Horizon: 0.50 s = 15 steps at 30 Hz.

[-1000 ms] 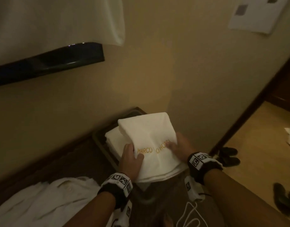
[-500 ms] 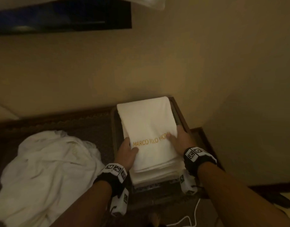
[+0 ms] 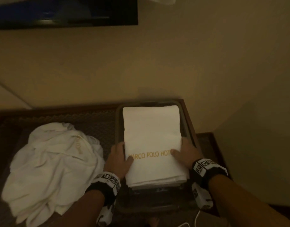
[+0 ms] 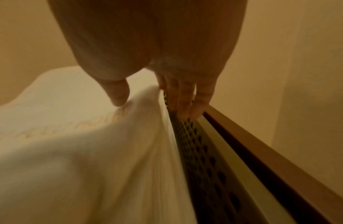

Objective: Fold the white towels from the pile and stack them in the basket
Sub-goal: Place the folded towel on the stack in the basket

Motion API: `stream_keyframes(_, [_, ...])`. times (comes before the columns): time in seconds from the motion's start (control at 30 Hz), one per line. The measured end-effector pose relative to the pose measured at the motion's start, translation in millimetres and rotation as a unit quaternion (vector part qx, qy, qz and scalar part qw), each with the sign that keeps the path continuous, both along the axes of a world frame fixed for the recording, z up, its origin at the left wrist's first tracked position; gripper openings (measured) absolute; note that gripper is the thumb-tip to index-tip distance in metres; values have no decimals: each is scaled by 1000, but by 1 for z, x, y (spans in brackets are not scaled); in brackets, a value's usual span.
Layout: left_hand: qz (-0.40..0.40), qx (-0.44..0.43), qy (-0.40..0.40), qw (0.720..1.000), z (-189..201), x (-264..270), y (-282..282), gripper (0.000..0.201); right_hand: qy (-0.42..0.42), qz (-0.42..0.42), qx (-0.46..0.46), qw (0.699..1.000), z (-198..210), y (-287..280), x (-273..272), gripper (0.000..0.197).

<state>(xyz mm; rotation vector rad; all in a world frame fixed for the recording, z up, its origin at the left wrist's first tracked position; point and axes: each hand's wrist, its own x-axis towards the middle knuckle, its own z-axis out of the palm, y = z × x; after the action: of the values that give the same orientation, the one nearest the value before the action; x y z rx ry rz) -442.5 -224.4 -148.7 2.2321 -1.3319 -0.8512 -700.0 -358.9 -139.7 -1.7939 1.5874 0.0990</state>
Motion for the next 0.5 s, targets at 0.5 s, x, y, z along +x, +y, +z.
stream_keyframes(0.5, [-256,169,-228,924,-7,46,-140,83,158,287,-69,942,-11,-101,68,77])
